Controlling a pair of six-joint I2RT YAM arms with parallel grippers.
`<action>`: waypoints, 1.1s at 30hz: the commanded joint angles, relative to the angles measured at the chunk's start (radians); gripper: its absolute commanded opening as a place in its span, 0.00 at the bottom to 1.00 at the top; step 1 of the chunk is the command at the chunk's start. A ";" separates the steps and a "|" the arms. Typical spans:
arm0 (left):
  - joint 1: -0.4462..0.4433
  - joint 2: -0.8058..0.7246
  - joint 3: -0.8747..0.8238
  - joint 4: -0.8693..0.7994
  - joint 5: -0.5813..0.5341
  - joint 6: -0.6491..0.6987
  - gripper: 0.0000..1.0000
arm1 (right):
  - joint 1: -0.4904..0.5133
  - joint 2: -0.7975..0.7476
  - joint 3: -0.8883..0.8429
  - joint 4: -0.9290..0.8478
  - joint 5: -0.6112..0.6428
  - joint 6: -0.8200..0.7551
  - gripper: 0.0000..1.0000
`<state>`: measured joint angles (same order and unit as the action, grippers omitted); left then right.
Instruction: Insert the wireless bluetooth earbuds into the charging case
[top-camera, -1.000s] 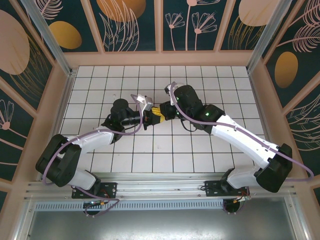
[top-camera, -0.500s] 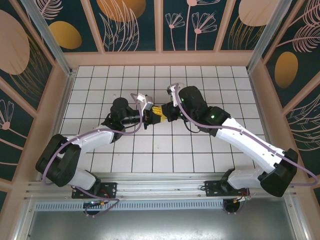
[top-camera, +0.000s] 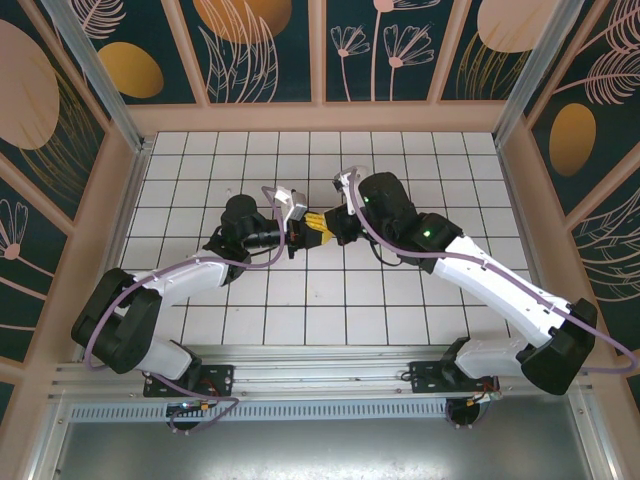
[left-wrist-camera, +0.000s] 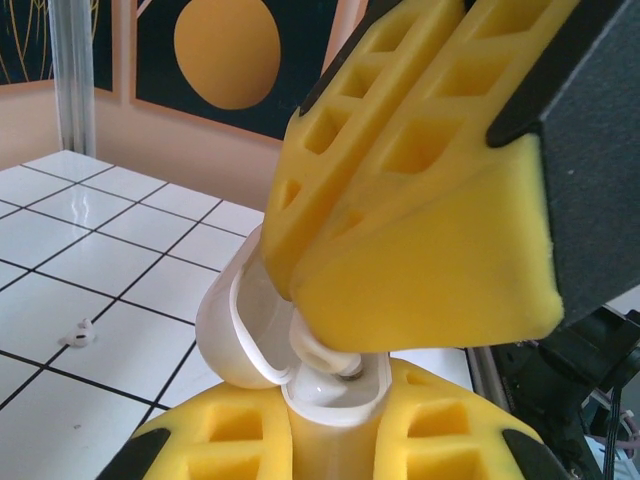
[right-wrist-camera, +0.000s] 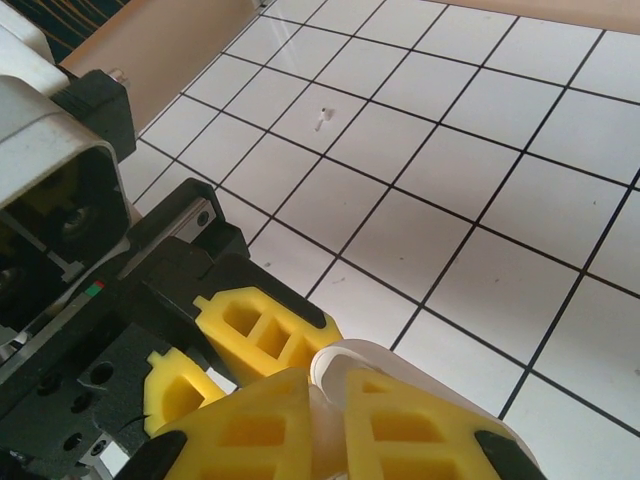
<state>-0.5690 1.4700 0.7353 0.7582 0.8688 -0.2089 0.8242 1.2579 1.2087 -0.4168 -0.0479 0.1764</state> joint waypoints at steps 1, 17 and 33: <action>-0.004 -0.012 0.035 0.055 0.017 0.017 0.00 | -0.003 -0.026 -0.036 -0.024 -0.038 -0.026 0.12; -0.004 -0.016 0.032 0.079 0.004 -0.006 0.00 | 0.018 -0.043 -0.083 -0.002 -0.111 -0.055 0.19; -0.005 -0.027 0.009 0.126 0.044 0.005 0.00 | 0.004 -0.112 -0.121 0.047 -0.208 -0.147 0.11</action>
<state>-0.5812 1.4689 0.7349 0.7750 0.9287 -0.2104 0.8204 1.1534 1.0973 -0.3336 -0.1432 0.0574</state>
